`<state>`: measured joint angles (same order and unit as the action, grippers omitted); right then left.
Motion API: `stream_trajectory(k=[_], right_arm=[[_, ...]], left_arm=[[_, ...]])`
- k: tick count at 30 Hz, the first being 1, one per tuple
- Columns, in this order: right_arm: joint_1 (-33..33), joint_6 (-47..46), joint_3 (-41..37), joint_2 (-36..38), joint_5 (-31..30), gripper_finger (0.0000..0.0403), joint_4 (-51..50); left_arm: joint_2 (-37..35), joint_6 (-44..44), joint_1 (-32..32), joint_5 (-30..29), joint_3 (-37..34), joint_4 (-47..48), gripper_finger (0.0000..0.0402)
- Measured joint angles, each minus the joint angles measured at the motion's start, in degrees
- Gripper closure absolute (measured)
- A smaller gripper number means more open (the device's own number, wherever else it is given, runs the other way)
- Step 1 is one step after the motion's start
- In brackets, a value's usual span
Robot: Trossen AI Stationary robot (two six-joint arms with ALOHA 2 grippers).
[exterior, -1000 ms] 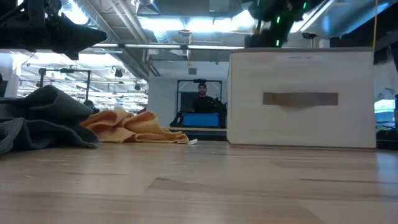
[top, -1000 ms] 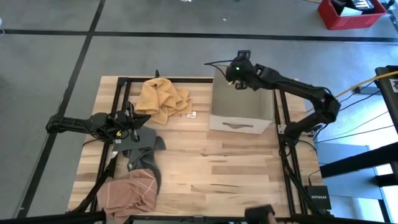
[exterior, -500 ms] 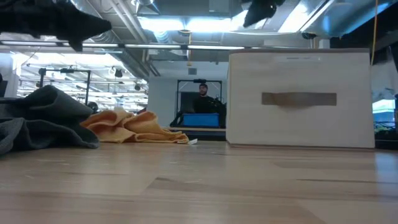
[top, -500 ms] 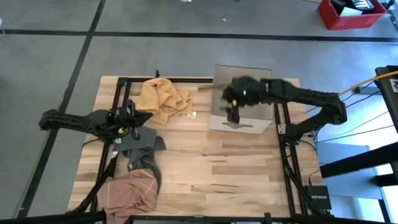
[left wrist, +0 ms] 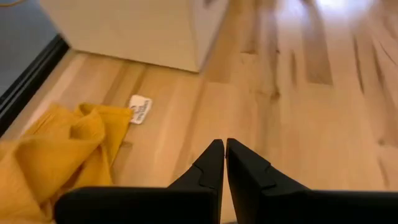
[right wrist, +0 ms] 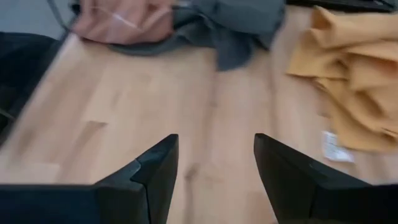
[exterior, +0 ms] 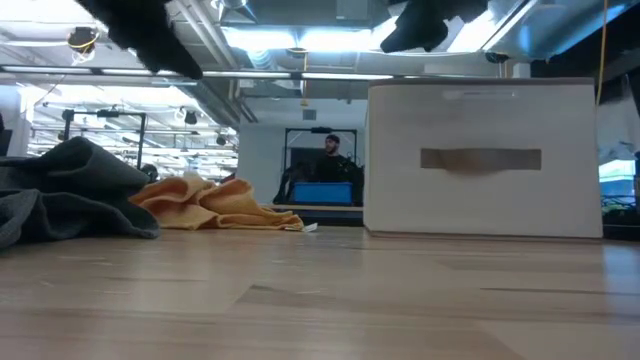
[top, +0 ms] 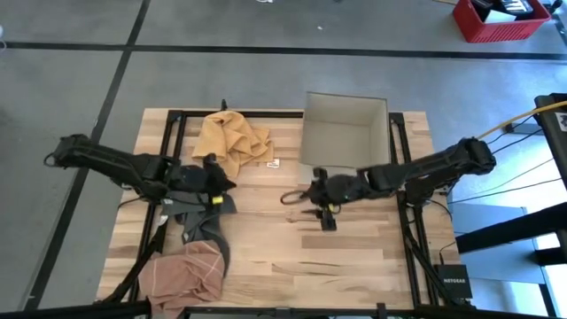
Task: Fold towel
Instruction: Fold the gray towel
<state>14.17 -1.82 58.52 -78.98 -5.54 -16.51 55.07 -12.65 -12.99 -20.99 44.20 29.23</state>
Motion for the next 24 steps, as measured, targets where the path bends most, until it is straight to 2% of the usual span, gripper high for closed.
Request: stream_trajectory(k=[5, 8, 12, 18, 21, 24], right_arm=[[4.54, -1.39, -3.85, 0.00, -3.70, 0.0190, 6.43], [6.33, -2.51, -4.26, 0.00, -6.45, 0.0190, 6.57], [7.41, -5.09, -4.31, 0.00, -6.92, 0.0190, 6.54], [7.61, -5.49, -4.31, 0.00, -6.93, 0.0190, 6.55], [7.56, -5.45, -4.31, -0.31, -8.37, 0.0190, 6.72], [7.56, -5.52, -4.31, -0.85, -10.21, 0.0190, 6.82]], left_arm=[[6.81, 0.52, -4.66, -1.69, 8.51, 5.58, 0.0389], [8.28, -1.78, -6.72, -4.80, 9.56, 8.98, 0.0389], [9.40, -11.44, -9.23, -4.02, 9.58, 17.18, 0.0389], [11.61, -26.00, -14.17, 2.29, 9.58, 29.94, 0.0389], [13.12, -29.33, -15.32, 1.92, 9.56, 34.23, 0.0389], [14.91, -33.17, -15.63, 1.90, 8.76, 34.01, 0.0389]])
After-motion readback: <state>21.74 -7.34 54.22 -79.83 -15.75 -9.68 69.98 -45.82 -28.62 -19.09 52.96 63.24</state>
